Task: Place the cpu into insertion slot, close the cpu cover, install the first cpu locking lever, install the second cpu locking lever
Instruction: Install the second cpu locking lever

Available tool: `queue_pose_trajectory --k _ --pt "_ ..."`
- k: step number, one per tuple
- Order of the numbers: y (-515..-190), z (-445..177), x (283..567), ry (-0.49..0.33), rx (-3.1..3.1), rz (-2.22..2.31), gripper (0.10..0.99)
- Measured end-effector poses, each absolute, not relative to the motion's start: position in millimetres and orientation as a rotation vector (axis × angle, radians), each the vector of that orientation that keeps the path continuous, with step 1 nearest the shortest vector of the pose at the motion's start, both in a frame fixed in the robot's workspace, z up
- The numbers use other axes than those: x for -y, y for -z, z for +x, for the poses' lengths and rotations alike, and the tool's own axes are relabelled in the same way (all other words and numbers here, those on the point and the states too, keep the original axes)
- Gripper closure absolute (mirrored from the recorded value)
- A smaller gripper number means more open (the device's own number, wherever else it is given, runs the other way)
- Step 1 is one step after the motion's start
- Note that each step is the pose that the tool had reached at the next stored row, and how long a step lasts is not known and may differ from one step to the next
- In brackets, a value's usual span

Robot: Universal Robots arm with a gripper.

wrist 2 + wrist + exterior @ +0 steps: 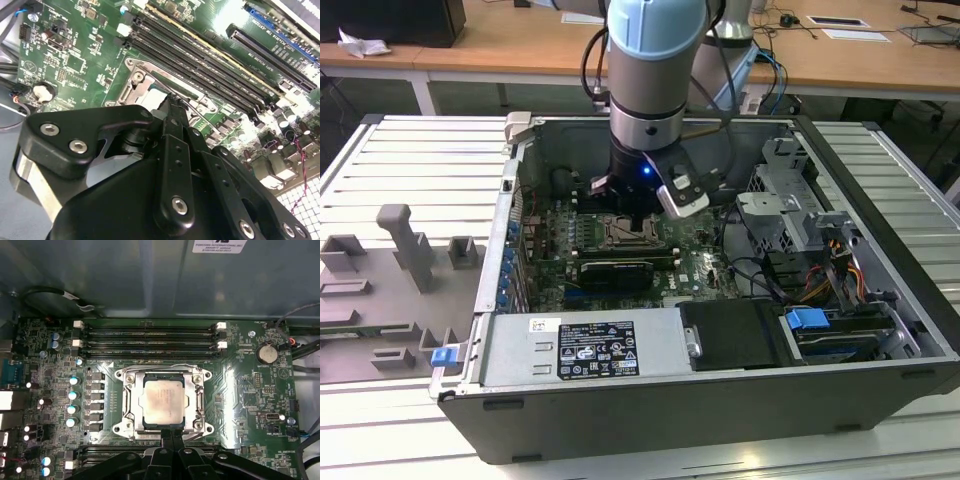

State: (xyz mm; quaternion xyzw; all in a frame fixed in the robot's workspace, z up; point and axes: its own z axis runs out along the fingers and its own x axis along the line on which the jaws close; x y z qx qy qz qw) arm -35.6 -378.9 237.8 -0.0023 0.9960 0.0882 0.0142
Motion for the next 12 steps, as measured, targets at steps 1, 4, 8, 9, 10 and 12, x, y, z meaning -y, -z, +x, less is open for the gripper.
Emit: queue_pose_trajectory --k 1,4,8,9,10,12 --pt "-237.5 -36.2 378.9 -0.275 -3.101 -0.007 0.980" --pt "-236.0 -37.0 379.3 -0.275 -3.101 -0.007 0.980" --pt "-235.6 -37.1 379.3 -0.275 -3.101 -0.007 0.980" --pt "-235.6 -37.1 379.3 -0.275 -3.101 -0.007 0.980" --pt "-235.5 -37.1 379.3 -0.275 -3.101 -0.007 0.980" --pt "-234.7 -37.1 379.3 -0.275 -3.101 -0.007 0.980"
